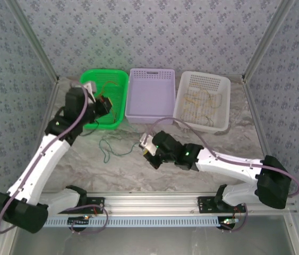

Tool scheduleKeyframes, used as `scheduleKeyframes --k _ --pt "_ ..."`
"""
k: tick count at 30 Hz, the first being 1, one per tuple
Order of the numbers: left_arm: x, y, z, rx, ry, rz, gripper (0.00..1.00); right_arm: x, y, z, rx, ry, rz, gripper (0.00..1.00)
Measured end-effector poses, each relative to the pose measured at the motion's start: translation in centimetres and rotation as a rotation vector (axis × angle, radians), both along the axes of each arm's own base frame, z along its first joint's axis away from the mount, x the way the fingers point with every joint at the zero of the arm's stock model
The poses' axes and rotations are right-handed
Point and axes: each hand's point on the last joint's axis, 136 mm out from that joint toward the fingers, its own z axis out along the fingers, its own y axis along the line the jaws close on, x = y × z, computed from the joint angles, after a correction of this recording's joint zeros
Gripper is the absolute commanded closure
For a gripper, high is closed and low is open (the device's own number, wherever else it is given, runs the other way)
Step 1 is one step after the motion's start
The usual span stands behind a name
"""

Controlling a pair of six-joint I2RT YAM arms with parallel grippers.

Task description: Untangle the cables

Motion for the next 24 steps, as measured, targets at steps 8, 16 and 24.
scheduleKeyframes --k 8,16,24 --pt "3.5 -0.3 -1.0 -0.131 0.113 -0.038 1.0 0.2 2.5 -0.8 -0.141 -0.116 0.035 1.0" --pt "4.3 -0.8 0.1 -0.244 0.166 -0.06 1.0 0.7 3.9 -1.6 -0.199 -0.174 0.037 1.0" --pt "4.1 -0.3 -0.3 -0.268 0.221 -0.037 1.0 -0.5 5.1 -1.5 -0.201 -0.224 0.056 1.0"
